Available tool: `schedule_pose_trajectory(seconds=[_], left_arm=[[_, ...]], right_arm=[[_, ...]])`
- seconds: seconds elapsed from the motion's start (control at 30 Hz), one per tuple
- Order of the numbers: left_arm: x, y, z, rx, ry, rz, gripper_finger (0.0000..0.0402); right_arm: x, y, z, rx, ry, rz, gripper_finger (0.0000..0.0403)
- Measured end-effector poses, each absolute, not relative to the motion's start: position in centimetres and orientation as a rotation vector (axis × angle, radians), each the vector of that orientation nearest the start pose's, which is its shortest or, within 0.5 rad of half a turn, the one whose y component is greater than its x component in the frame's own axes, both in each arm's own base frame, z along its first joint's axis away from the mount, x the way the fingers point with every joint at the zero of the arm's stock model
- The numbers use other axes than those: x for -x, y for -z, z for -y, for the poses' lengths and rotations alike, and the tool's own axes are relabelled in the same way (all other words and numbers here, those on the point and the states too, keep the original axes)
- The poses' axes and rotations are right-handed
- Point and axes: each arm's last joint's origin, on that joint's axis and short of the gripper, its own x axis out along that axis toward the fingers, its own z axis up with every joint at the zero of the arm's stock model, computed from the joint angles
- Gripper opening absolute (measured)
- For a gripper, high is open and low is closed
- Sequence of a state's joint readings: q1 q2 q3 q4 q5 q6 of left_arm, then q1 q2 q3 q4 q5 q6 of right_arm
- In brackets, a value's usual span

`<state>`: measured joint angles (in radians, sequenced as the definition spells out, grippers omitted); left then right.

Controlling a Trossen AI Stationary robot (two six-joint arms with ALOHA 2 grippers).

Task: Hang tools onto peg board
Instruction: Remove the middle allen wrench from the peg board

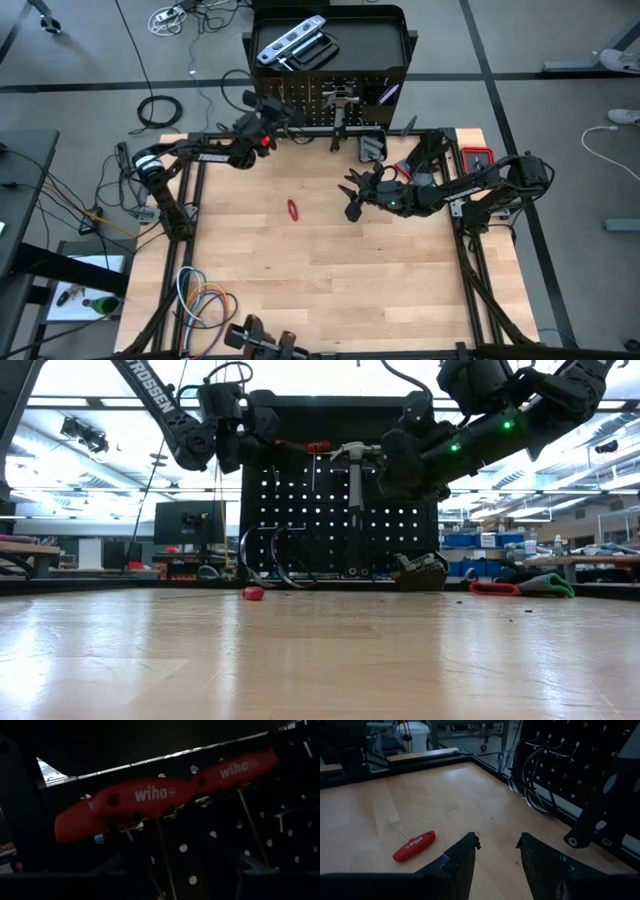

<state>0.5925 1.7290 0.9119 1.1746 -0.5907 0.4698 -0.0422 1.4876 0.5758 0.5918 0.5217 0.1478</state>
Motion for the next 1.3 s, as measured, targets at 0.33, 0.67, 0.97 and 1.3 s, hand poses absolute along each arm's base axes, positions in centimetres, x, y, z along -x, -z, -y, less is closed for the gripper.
schedule_pose_trajectory(seconds=[0.33,0.67,0.97,1.3], left_arm=[[-29.4,-26.9,-23.0,-0.413,-1.236,-0.006,0.0167],[-29.3,-27.0,-23.0,-0.400,-1.288,-0.012,0.0038],[-29.4,-27.0,-22.9,-0.394,-1.279,0.001,0.0003],[-30.2,-27.1,-21.5,-0.373,-1.297,0.007,0.0001]], right_arm=[[-28.3,-18.2,2.6,-0.068,0.580,-0.260,0.0162],[-28.3,-18.1,2.6,-0.066,0.580,-0.268,0.0162],[-28.3,-18.0,2.6,-0.064,0.580,-0.274,0.0162],[-28.3,-18.0,2.6,-0.066,0.580,-0.281,0.0162]])
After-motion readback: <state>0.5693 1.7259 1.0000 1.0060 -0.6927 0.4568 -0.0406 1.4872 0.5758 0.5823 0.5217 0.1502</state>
